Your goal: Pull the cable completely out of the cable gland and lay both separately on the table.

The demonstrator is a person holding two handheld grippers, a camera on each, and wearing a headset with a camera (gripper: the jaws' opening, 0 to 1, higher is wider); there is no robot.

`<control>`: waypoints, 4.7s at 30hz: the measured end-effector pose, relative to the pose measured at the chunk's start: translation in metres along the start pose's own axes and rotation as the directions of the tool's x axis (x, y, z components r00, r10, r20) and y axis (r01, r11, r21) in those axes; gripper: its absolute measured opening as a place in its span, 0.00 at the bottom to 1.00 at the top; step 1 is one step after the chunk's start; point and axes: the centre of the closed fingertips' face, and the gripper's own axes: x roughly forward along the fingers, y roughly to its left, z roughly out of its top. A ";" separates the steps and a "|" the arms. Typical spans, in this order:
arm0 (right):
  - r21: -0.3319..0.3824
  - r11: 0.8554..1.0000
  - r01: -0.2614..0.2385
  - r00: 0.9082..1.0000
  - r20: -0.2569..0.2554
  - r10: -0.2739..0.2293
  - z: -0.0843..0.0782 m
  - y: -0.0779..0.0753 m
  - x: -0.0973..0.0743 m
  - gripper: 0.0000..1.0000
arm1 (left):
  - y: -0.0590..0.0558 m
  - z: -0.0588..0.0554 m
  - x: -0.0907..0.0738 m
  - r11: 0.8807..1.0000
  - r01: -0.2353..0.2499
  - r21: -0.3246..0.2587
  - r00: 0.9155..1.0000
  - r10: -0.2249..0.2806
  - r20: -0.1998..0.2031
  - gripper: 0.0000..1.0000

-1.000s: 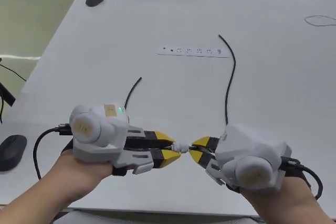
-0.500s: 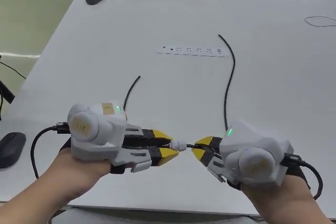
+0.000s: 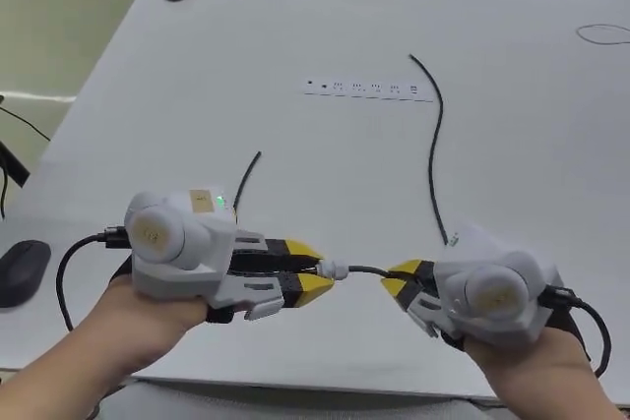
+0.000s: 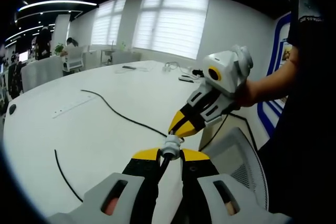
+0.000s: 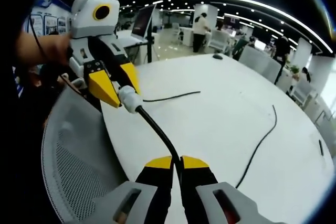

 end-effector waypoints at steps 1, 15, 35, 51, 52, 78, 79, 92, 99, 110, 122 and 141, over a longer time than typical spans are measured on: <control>0.017 1.000 0.003 1.000 -0.005 -0.003 -0.003 -0.002 0.001 0.00 | -0.001 0.000 0.000 1.000 0.002 -0.002 1.000 -0.002 0.002 0.15; 0.321 0.947 0.021 0.998 -0.070 0.002 -0.038 -0.010 0.006 0.00 | -0.002 -0.002 0.002 1.000 0.011 -0.007 1.000 -0.011 0.000 0.15; 0.211 0.977 0.014 1.000 -0.030 -0.008 -0.026 -0.010 -0.008 0.08 | 0.011 -0.002 -0.002 1.000 -0.009 -0.029 1.000 0.009 -0.004 0.15; -0.126 0.992 -0.027 0.997 0.066 0.036 0.040 0.017 -0.007 0.21 | 0.007 0.000 0.001 1.000 0.011 -0.024 1.000 -0.011 0.001 0.15; -0.149 0.989 -0.028 0.997 0.072 0.039 0.043 0.019 -0.006 0.21 | 0.007 -0.001 0.001 1.000 0.011 -0.023 1.000 -0.011 0.001 0.15; -0.284 0.956 -0.076 0.995 0.043 0.092 0.051 0.037 0.001 0.01 | 0.006 -0.002 0.004 1.000 0.013 -0.017 1.000 -0.013 -0.007 0.15; -0.276 0.958 -0.077 0.995 0.041 0.092 0.050 0.037 0.001 0.01 | 0.006 -0.002 0.004 1.000 0.013 -0.017 1.000 -0.013 -0.007 0.15; -0.220 0.973 -0.076 0.996 0.035 0.086 0.043 0.031 0.003 0.00 | 0.009 -0.002 0.004 1.000 0.014 -0.011 1.000 -0.014 -0.011 0.15; -0.140 0.988 -0.065 0.997 0.027 0.069 0.036 0.021 0.004 0.00 | 0.012 0.000 0.003 1.000 0.008 -0.010 1.000 -0.008 -0.007 0.15; -0.018 0.999 -0.038 0.999 0.016 0.038 0.020 0.009 0.008 0.00 | 0.012 0.001 0.006 1.000 0.004 -0.011 1.000 -0.004 -0.005 0.15; 0.189 0.981 0.032 0.998 -0.053 -0.023 -0.033 -0.024 0.014 0.00 | 0.012 0.002 0.003 1.000 0.008 -0.025 1.000 -0.008 0.015 0.15; 0.306 0.952 0.031 0.998 -0.062 -0.012 -0.047 -0.022 0.015 0.00 | 0.010 0.001 0.004 1.000 0.012 -0.007 1.000 -0.012 0.004 0.15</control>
